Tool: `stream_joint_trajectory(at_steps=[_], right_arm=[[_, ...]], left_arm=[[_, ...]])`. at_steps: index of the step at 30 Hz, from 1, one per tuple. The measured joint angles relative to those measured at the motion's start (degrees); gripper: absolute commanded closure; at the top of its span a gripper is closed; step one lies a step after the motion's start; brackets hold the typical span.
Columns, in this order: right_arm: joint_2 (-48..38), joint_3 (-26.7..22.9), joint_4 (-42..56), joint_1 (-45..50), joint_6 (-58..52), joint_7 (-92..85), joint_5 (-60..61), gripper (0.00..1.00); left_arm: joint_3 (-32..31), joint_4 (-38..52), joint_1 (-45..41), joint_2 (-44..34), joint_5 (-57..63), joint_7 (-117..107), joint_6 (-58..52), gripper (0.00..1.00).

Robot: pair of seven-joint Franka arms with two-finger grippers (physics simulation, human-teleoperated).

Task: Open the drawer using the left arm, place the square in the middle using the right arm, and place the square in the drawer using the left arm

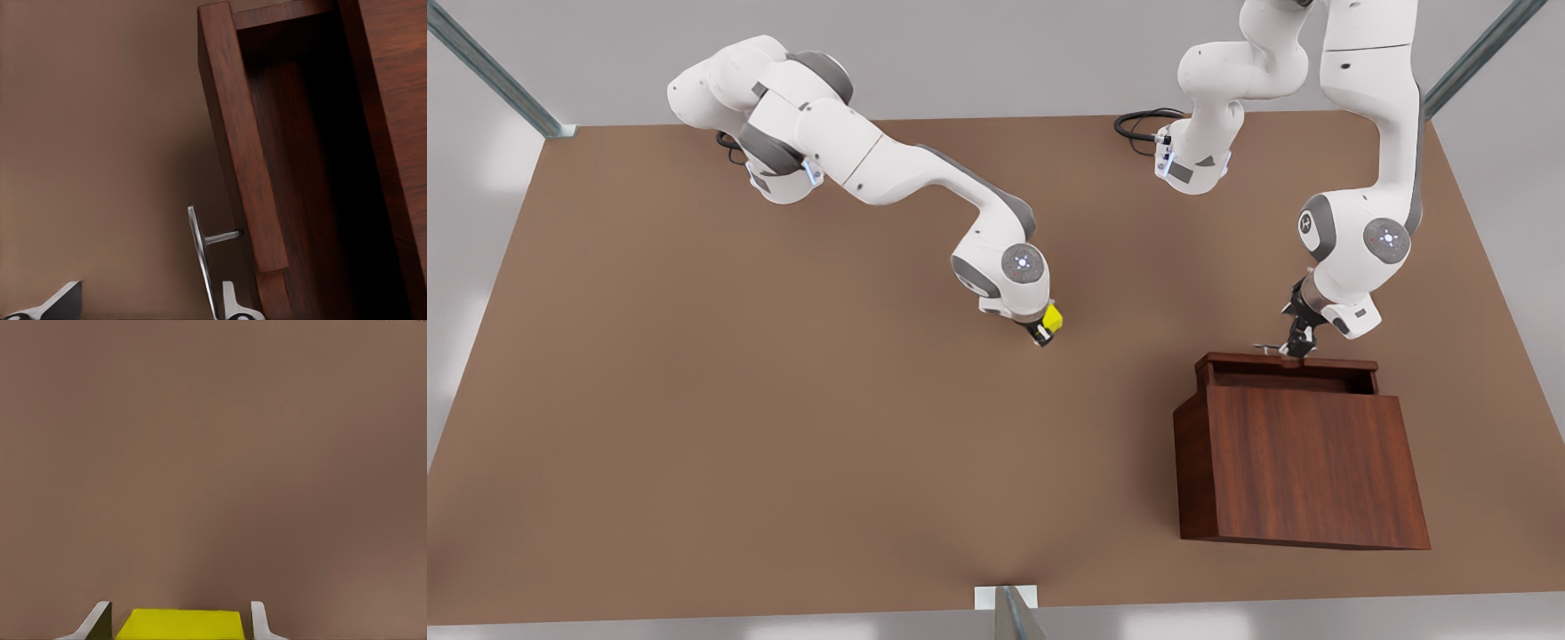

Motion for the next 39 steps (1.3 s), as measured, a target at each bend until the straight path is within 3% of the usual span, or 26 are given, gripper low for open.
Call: stream_joint_trajectory(at_steps=[1,8,11,15,18,19,20,21,24,27,30,32,33,39], right_arm=[[0.15,-0.04,0.07,0.08,-0.05,0.02,-0.01,0.00],[-0.42,-0.13,0.33,-0.31,-0.42,-0.68,0.09,0.00],[-8.81,-0.52,-0.39,-4.96,-6.52,-10.62,-1.43,0.00],[-24.55,-0.18,-3.00,-29.61,-30.02,-64.06,7.82,0.00],[-37.48,-0.38,-12.64,-43.61,-36.60,-95.37,8.99,0.00],[-38.63,-3.21,-14.54,-47.30,-35.14,-108.70,9.15,0.00],[-39.93,-16.96,-17.07,-38.32,-29.43,-118.16,9.33,0.00],[-40.76,-23.01,-19.83,-32.86,-22.52,-120.18,9.50,0.00],[-46.03,-24.19,-29.30,-33.58,-13.32,-121.39,9.04,0.00],[-45.64,-24.20,-30.96,-32.91,-4.64,-132.85,6.19,0.00],[-48.34,-25.18,-28.88,-34.27,-13.70,-131.48,6.13,0.00],[-47.82,-25.04,-23.92,-35.93,-23.29,-113.63,6.13,0.00],[-45.14,-25.02,-19.56,-35.48,-27.62,-113.21,6.25,0.00],[-43.68,-24.29,-16.27,-32.89,-29.33,-114.35,7.23,0.00]], left_arm=[[0.00,0.00,-0.03,-0.27,0.00,0.00,-0.28,0.00],[0.09,0.00,-0.04,-1.10,0.01,-0.44,-2.48,0.00],[0.08,-0.51,0.03,-1.74,0.01,-0.44,-2.77,0.00],[0.08,-0.79,0.02,-1.85,0.01,-0.78,-3.59,0.00],[0.07,-0.79,-0.04,-2.12,0.01,-0.79,-3.87,0.00],[0.08,-0.79,-0.07,-2.40,0.01,-0.79,-4.23,0.00],[0.06,-0.79,-0.03,-2.65,0.01,-0.79,-4.83,0.00],[0.13,-0.84,-0.07,-2.90,0.01,-0.79,-5.41,0.00],[0.11,-1.07,0.05,-2.95,0.02,-0.88,-5.92,0.00],[0.13,-1.31,0.07,-2.95,0.03,-1.31,-5.93,0.00],[0.02,-1.23,0.28,-3.52,0.04,-1.71,-7.56,0.00],[0.01,-1.23,0.27,-3.87,0.04,-1.85,-8.15,0.00],[0.01,-1.23,0.23,-4.08,0.05,-1.84,-8.21,0.00],[0.01,-1.74,-0.33,-4.27,0.09,-1.80,-8.13,0.00]])
